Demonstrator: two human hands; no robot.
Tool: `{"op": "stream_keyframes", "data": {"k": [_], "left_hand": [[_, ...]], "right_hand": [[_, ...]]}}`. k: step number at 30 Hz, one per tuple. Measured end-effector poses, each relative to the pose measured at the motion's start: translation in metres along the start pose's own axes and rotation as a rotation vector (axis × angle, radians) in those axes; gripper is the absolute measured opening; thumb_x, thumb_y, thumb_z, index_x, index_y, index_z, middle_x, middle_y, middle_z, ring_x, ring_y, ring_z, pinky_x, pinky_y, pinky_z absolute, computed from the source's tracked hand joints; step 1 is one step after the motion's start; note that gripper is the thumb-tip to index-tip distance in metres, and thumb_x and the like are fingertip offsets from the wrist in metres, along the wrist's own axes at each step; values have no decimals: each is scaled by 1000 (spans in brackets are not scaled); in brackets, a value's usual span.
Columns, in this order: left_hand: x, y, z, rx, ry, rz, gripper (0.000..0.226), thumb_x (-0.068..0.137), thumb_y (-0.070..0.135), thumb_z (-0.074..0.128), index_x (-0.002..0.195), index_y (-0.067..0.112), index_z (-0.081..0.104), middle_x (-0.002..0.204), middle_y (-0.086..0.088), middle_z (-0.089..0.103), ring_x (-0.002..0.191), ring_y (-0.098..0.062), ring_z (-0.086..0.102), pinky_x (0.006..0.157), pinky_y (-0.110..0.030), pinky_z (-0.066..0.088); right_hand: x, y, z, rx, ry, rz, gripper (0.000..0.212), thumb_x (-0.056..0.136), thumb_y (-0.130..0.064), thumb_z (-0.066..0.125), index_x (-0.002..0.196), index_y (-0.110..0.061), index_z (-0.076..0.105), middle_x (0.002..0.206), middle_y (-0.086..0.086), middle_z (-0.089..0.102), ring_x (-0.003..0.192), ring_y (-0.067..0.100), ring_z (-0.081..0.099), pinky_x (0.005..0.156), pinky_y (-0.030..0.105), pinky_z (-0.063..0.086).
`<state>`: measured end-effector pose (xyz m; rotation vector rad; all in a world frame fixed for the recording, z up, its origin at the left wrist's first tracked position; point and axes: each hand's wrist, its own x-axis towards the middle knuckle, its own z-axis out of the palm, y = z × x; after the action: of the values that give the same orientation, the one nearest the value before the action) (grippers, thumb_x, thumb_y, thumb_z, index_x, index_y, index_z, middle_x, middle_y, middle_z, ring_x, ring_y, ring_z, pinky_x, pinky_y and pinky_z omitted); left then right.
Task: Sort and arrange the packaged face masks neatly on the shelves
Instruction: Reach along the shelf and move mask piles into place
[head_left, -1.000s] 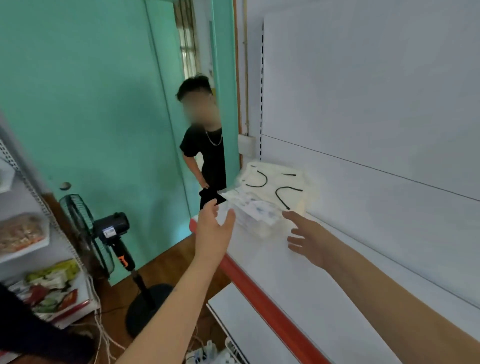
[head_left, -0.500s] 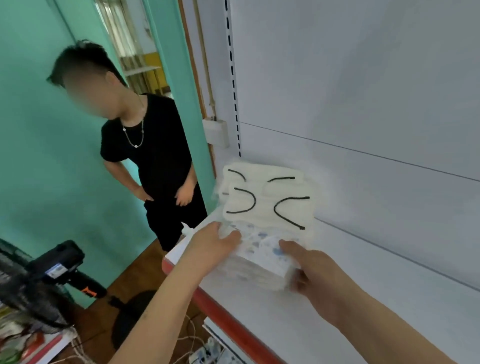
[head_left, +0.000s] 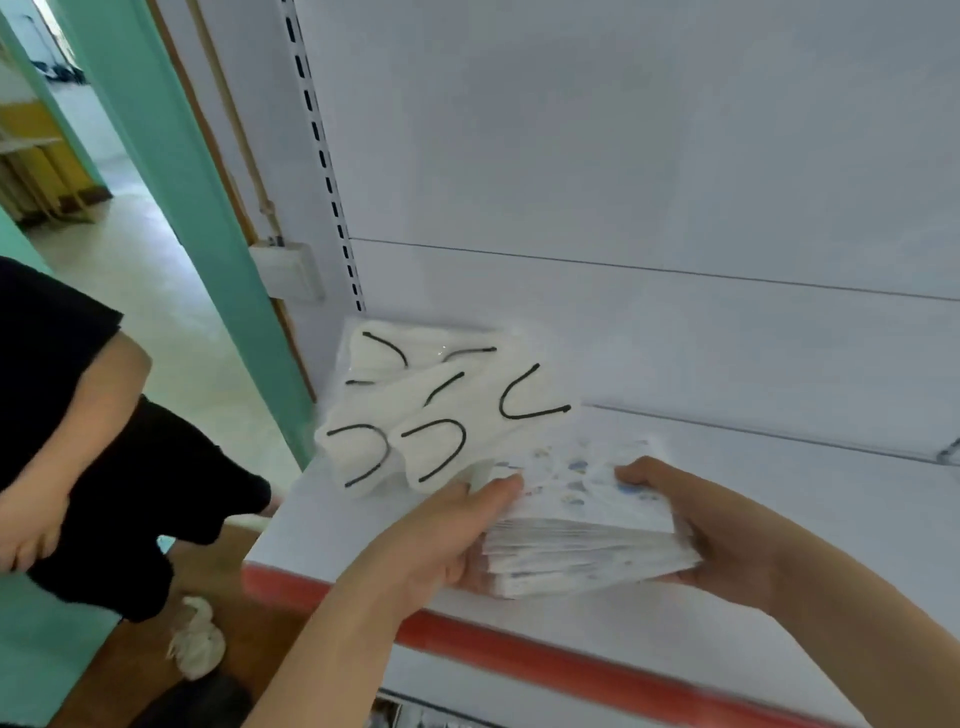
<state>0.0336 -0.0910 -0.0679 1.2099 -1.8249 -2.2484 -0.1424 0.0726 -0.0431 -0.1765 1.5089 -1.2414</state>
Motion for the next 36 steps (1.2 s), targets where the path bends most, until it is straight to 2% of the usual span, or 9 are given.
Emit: {"op": "stream_keyframes", "data": {"k": [3, 7, 13, 17, 19, 23, 27, 34, 36], "left_hand": [[9, 1, 27, -46, -97, 11, 38, 98, 45, 60, 123, 16, 63, 111, -10, 76, 95, -28, 73, 85, -44, 61], [17, 9, 64, -59, -230, -50, 29, 101, 39, 57, 104, 11, 65, 74, -3, 68, 63, -17, 64, 61, -31, 58], [31, 16, 114, -74, -306, 84, 48, 89, 23, 77, 128, 24, 51, 128, -10, 69, 107, -26, 72, 94, -55, 57], [36, 28, 129, 257, -226, 521, 53, 93, 27, 72, 130, 35, 35, 117, 16, 67, 100, 9, 65, 83, -8, 50], [42, 27, 127, 349, -245, 615, 77, 89, 24, 76, 143, 40, 24, 124, 29, 55, 105, 25, 54, 84, 0, 42], [53, 18, 124, 462, -294, 552, 115, 73, 39, 87, 156, 49, 8, 143, 34, 34, 139, 15, 29, 105, -9, 30], [53, 10, 135, 482, -163, 687, 76, 80, 27, 85, 138, 46, 41, 128, 33, 57, 125, 11, 52, 100, -6, 41], [63, -7, 124, 571, -280, 667, 103, 75, 27, 90, 149, 50, 23, 140, 33, 48, 133, 6, 48, 111, -18, 40], [65, -11, 126, 583, -246, 649, 101, 74, 27, 90, 147, 51, 24, 133, 36, 53, 128, 8, 52, 108, -14, 41]], "right_hand": [[-20, 9, -24, -12, 83, -50, 32, 92, -29, 59, 117, -13, 70, 110, 7, 76, 90, 23, 71, 78, 33, 55], [-43, 22, -58, -12, 192, -71, 32, 92, -30, 59, 115, -11, 71, 107, 9, 76, 83, 23, 71, 78, 34, 54], [-72, 34, -105, -163, 205, -325, 34, 89, -20, 59, 120, -11, 69, 120, 8, 72, 113, 25, 68, 103, 42, 49], [-79, 35, -128, -322, 232, -564, 46, 87, -7, 65, 132, -17, 61, 127, -1, 69, 122, 17, 62, 103, 33, 47], [-80, 35, -139, -344, 208, -577, 65, 84, -4, 73, 141, -22, 50, 133, -3, 65, 124, 13, 61, 96, 25, 51], [-66, 52, -146, -401, 228, -479, 103, 68, -33, 91, 149, -48, 29, 151, -9, 42, 139, 7, 43, 110, 32, 43], [-57, 55, -140, -383, 458, -619, 56, 73, -13, 85, 112, -37, 53, 105, -26, 70, 102, -7, 66, 83, 4, 44], [-52, 64, -160, -582, 278, -587, 111, 66, -45, 87, 152, -50, 17, 154, -18, 34, 142, -2, 29, 111, 16, 30], [-45, 69, -160, -549, 290, -588, 102, 65, -49, 88, 148, -50, 29, 148, -12, 47, 140, 3, 39, 112, 25, 35]]}}
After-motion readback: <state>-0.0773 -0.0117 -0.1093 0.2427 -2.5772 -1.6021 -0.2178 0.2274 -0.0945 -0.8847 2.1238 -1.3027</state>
